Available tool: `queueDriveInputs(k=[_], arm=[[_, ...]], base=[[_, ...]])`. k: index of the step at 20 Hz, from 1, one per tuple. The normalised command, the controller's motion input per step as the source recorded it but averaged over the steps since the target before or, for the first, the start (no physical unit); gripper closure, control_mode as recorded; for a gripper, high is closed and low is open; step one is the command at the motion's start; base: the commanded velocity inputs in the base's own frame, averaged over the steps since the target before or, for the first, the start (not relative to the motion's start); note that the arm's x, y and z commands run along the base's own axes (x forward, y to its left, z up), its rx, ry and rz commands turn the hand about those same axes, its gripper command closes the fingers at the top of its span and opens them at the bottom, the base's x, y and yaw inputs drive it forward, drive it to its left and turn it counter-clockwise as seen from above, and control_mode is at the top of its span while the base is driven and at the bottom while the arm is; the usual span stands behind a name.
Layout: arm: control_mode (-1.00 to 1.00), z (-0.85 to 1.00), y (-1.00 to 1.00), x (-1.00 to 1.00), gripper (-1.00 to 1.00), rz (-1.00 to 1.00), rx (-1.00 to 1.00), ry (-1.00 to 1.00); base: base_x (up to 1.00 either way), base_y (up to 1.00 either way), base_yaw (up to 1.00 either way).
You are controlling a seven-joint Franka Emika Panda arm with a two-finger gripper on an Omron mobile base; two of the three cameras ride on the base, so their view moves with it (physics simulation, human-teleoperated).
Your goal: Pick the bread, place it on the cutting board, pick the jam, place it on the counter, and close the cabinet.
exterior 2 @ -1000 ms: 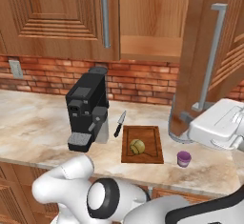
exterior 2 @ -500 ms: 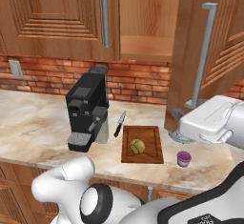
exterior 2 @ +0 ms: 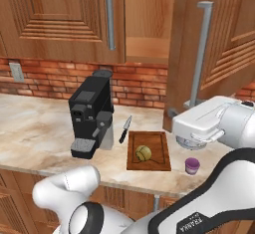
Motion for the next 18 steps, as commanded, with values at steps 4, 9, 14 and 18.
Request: queueDriveInputs(k=[4,9,14,18], arm=[[-1.00,0.00,0.23,0.10,-1.00,-0.07,0.01,-0.06],[-1.00,0.00,0.18,0.11,-1.00,-0.07,0.02,-0.05],[-1.00,0.00,0.18,0.10,-1.00,-0.07,0.03,-0.04],[-1.00,0.00,0.18,0.09,-1.00,-0.07,0.02,-0.04]], base=[[0.00,0.00,0.00],[0.00,0.00,0.00],[0.00,0.00,0.00],[0.00,0.00,0.00]])
